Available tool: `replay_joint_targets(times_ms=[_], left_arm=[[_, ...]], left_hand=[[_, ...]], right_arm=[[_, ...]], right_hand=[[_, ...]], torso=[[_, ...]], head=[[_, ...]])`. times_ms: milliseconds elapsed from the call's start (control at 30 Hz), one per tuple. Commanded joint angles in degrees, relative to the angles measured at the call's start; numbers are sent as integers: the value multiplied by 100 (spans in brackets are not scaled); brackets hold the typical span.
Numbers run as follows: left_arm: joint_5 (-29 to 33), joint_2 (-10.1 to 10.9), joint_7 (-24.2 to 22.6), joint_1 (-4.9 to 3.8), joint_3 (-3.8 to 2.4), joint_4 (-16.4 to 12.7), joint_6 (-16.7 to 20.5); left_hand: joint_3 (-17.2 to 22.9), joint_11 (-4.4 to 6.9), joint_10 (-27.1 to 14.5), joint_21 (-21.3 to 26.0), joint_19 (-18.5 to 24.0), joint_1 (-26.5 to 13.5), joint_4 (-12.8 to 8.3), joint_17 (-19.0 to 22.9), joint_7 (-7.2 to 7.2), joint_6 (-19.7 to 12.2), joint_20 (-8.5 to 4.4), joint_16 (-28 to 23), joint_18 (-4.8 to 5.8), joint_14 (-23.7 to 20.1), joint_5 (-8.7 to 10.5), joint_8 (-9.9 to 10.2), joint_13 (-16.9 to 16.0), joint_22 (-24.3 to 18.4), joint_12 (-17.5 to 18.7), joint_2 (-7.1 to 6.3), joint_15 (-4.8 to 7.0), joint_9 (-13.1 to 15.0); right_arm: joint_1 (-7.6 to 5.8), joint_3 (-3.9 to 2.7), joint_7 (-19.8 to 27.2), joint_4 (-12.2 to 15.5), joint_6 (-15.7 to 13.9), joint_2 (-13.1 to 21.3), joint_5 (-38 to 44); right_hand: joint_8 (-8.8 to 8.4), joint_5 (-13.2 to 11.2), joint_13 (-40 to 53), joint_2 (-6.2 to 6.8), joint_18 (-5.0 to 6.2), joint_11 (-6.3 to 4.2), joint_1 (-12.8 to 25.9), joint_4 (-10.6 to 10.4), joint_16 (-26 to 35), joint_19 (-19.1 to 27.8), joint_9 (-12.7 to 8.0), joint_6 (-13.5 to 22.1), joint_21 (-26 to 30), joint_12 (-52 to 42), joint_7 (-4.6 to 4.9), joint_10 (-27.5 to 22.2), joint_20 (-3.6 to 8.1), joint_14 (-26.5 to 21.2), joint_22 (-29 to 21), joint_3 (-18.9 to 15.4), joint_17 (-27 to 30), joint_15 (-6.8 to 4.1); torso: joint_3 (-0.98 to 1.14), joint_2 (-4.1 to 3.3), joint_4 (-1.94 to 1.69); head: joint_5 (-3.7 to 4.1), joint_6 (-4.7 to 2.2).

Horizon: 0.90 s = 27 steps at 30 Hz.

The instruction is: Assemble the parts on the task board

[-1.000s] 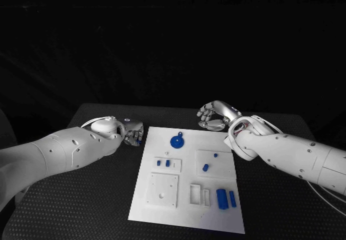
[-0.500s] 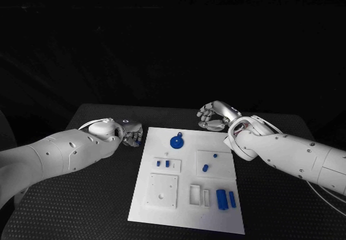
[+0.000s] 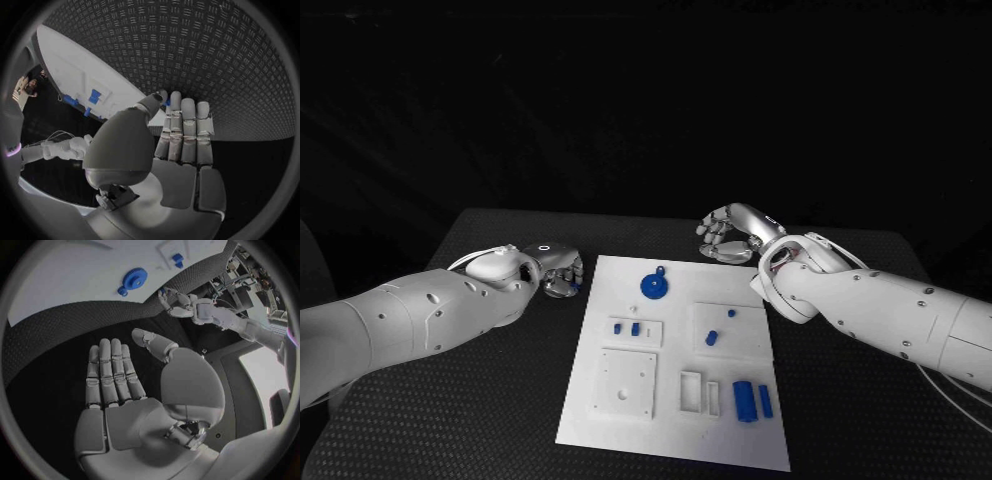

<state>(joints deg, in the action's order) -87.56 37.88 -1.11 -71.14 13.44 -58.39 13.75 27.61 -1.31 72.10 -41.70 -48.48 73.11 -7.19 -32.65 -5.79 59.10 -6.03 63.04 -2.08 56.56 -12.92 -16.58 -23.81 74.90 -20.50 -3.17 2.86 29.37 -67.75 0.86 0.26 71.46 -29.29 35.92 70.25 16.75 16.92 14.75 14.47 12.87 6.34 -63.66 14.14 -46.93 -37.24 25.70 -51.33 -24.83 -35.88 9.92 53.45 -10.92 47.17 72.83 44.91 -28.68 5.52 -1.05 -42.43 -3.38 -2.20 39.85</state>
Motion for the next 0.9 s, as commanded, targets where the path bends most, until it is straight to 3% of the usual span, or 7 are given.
replay_joint_targets(times_ms=[33, 200, 633, 733, 900], left_arm=[[244, 69, 14, 25, 18, -36, 120], [380, 126, -19, 25, 17, -102, 204], [1107, 338, -259, 18, -26, -306, 704], [1664, 365, -418, 17, -29, -337, 766], [3230, 411, -770, 17, -29, -386, 752]], left_hand=[[201, -8, 75, -34, -46, -260, -241, 9, 1, 70, -240, -27, 80, 49, -9, -92, -23, 125, 161, 39, 2, 74], [344, -26, 108, -55, -69, -431, -393, 13, 0, 60, -246, -25, 75, 66, -15, -103, -36, 125, 322, 68, 8, 93], [452, -57, 126, -85, -123, -540, -478, 17, -3, 48, -264, -22, 63, 120, -40, -116, -33, 122, 495, 92, 30, 115], [465, -60, 131, -86, -127, -555, -483, 20, -2, 51, -265, -27, 63, 122, -44, -120, -32, 121, 520, 100, 31, 119], [481, -59, 147, -86, -123, -569, -497, 23, 0, 52, -264, -33, 65, 119, -41, -124, -34, 122, 542, 118, 30, 125]], right_arm=[[-1, -2, 60, 11, 43, 5, -9], [-1, -2, 63, 9, 39, 6, -13], [-1, -2, 69, 6, 41, 10, -19], [-1, -2, 71, 3, 42, 10, -19], [-1, -2, 70, -6, 43, 17, -22]], right_hand=[[16, 30, -11, -21, -101, 2, -21, 1, 20, 30, -9, 37, 33, 39, -4, 48, -20, -24, 7, -31, 10, 35], [17, 29, -13, -21, -101, 2, -22, 1, 20, 31, -9, 37, 35, 39, -4, 48, -20, -25, 8, -32, 11, 36], [17, 28, -21, -24, -101, 2, -24, 2, 20, 31, -11, 39, 42, 39, -3, 49, -21, -28, 11, -35, 14, 37], [17, 28, -23, -25, -101, 2, -25, 3, 19, 31, -12, 39, 44, 39, -3, 49, -21, -29, 12, -36, 15, 37], [17, 28, -26, -26, -101, 3, -26, 3, 19, 31, -12, 39, 46, 39, -3, 49, -21, -29, 13, -37, 16, 37]], torso=[[1, 1, 1], [2, -3, 5], [6, -1, 6], [5, -4, 10], [8, -5, 10]], head=[[-8, -2], [-17, -5], [-25, -9], [-25, -13], [-15, -20]])
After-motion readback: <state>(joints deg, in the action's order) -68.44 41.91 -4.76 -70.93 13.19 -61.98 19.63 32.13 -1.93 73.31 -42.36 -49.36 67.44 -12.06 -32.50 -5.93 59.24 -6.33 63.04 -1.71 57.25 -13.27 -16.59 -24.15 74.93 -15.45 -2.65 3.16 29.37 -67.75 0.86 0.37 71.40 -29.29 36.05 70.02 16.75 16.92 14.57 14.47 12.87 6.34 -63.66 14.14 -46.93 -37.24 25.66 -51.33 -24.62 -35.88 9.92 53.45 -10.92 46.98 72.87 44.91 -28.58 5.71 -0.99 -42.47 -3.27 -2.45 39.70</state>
